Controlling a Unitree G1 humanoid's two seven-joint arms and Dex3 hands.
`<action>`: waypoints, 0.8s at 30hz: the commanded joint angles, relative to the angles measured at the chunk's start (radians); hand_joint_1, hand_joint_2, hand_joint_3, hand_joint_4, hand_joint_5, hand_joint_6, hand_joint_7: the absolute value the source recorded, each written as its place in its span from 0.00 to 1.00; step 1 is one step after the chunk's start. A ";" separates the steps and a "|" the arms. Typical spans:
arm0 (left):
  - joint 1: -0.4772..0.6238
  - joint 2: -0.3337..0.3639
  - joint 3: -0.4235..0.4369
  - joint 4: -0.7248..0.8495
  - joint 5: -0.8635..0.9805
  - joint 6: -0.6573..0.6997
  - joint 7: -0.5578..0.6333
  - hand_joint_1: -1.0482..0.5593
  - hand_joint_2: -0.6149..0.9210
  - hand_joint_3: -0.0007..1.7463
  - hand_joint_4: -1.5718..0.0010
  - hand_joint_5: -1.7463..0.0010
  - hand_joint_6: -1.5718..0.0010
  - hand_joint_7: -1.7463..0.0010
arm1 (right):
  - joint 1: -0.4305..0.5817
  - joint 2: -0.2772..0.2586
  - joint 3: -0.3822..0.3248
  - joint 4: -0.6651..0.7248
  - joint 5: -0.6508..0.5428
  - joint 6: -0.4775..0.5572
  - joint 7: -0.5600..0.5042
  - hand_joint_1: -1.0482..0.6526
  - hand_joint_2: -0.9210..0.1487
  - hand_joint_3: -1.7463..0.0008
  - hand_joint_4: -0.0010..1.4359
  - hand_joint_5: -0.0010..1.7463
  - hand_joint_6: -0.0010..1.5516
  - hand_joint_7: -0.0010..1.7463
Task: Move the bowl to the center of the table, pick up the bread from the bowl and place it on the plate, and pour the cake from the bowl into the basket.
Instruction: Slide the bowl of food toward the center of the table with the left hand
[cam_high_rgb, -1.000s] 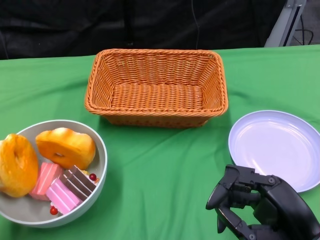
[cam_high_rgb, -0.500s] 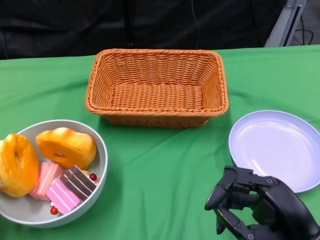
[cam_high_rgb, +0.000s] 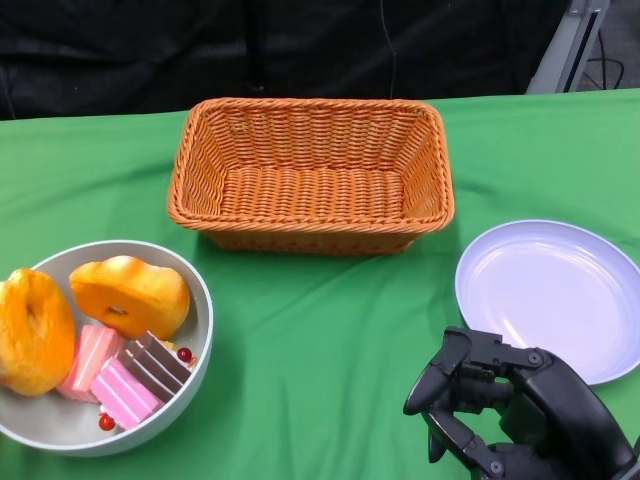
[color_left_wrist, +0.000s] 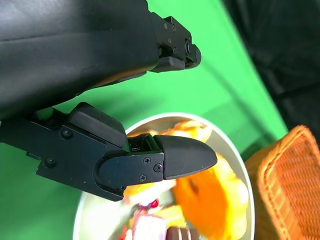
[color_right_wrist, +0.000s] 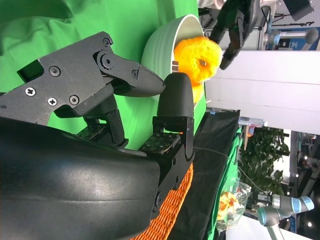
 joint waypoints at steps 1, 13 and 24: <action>-0.015 0.051 -0.008 -0.042 -0.022 0.107 -0.038 0.09 1.00 0.35 1.00 1.00 0.98 1.00 | 0.001 -0.003 0.000 0.003 0.003 -0.004 -0.004 0.50 0.20 0.57 0.51 0.91 0.46 0.72; -0.026 0.097 -0.020 -0.098 -0.078 0.302 -0.150 0.11 1.00 0.32 1.00 1.00 1.00 1.00 | -0.004 -0.001 0.004 0.002 -0.002 -0.002 -0.009 0.50 0.20 0.57 0.50 0.91 0.47 0.71; -0.007 0.158 -0.063 -0.169 -0.117 0.409 -0.263 0.14 1.00 0.32 1.00 1.00 1.00 1.00 | -0.006 0.001 0.010 -0.001 -0.009 -0.005 -0.019 0.50 0.19 0.58 0.50 0.91 0.47 0.71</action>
